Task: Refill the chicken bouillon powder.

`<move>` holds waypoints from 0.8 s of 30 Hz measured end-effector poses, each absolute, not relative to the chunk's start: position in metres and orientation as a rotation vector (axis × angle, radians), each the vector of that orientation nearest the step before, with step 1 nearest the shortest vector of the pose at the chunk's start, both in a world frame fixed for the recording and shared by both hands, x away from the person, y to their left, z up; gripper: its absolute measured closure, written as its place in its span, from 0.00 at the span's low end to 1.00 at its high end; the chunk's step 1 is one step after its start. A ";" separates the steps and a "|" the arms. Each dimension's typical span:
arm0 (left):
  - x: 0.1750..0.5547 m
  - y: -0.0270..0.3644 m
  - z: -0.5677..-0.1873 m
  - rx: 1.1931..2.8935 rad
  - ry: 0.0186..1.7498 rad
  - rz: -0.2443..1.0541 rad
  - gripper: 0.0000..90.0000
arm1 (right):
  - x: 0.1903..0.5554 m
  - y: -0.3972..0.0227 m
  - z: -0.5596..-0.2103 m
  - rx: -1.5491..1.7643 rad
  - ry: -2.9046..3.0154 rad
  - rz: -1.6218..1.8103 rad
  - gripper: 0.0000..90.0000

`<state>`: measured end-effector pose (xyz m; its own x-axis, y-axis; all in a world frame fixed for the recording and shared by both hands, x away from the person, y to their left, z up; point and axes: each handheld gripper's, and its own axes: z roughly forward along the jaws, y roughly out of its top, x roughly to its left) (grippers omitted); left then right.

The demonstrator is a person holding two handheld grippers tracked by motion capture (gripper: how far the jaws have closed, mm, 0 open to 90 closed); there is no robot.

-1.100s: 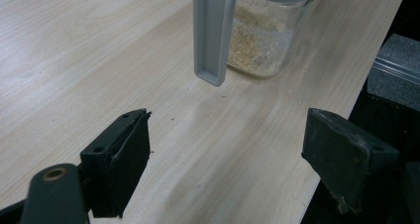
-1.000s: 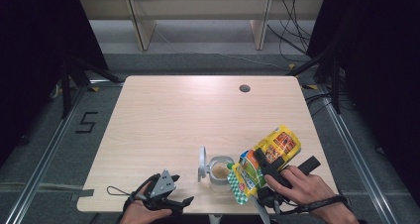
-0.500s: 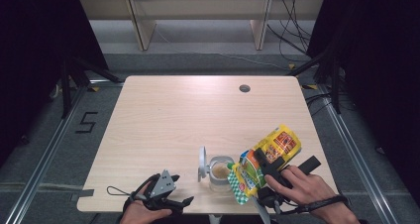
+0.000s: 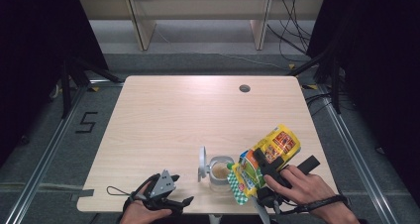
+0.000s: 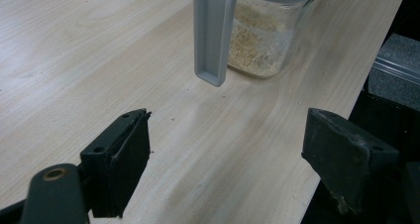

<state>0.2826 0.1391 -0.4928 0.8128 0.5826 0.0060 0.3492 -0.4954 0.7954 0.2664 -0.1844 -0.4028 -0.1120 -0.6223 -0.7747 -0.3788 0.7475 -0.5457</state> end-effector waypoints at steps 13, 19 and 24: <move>0.281 0.138 -0.494 2.115 0.713 0.333 0.20 | 0.266 -0.185 -0.403 -0.791 1.730 -0.244 0.66; 0.281 0.138 -0.494 2.118 0.714 0.334 0.20 | 0.267 -0.184 -0.402 -0.792 1.729 -0.245 0.66; 0.281 0.137 -0.494 2.109 0.714 0.329 0.20 | 0.267 -0.184 -0.402 -0.795 1.728 -0.245 0.66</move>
